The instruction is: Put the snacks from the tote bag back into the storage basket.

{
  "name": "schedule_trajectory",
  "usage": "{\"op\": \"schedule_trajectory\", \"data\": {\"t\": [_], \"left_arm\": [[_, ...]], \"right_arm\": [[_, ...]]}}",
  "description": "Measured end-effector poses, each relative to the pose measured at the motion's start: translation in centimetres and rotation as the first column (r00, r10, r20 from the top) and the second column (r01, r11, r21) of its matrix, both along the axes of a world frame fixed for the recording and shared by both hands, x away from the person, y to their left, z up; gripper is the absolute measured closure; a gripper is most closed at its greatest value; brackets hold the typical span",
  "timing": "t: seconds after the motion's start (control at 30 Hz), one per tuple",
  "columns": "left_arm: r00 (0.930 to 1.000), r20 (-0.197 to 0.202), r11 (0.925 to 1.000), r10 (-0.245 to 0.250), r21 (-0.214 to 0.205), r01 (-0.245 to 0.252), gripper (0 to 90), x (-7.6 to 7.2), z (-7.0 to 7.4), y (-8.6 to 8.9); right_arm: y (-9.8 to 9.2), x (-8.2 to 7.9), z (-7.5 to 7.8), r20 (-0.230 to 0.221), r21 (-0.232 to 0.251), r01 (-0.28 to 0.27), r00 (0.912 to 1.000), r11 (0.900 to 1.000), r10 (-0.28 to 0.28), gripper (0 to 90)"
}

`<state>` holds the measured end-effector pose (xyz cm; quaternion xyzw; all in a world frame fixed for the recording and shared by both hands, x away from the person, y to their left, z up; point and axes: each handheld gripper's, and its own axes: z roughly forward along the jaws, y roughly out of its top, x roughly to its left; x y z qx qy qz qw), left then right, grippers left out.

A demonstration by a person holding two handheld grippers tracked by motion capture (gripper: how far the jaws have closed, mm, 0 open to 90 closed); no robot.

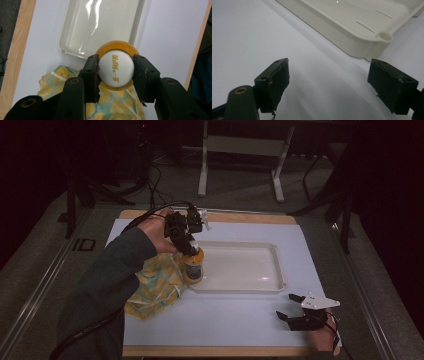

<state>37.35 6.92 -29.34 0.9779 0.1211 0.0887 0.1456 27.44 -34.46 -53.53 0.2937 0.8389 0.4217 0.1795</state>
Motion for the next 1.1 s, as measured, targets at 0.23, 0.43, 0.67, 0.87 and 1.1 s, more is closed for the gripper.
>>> {"op": "schedule_trajectory", "data": {"t": [0.23,0.43,0.67,0.87,1.1], "left_arm": [[0.9999,-0.008,0.9999,-0.009,0.014,0.009,58.8,0.1,-0.2,-0.6],[0.9998,-0.019,0.9998,-0.012,0.015,0.013,58.9,0.2,-0.4,-1.2],[0.9997,-0.025,0.9997,-0.008,0.023,0.009,58.8,0.4,-0.9,-1.8],[0.9996,-0.026,0.9997,-0.008,0.023,0.008,58.8,0.6,-1.4,-2.3],[0.9992,-0.039,0.9999,-0.006,0.014,0.006,58.8,0.7,-1.9,-3.0]], "right_arm": [[0.0,0.0,0.0,0.0,0.001,-0.001,1.0,1.0,0.001,17.1],[0.0,0.0,0.0,0.0,0.0,-0.001,1.0,1.0,0.001,17.1],[0.0,0.0,0.0,0.0,0.001,-0.001,1.0,1.0,0.001,17.1],[0.0,0.0,0.0,0.0,0.002,-0.001,1.0,1.0,0.001,17.1],[0.0,0.0,0.0,-0.002,0.003,-0.002,1.0,1.0,0.002,17.1]]}}
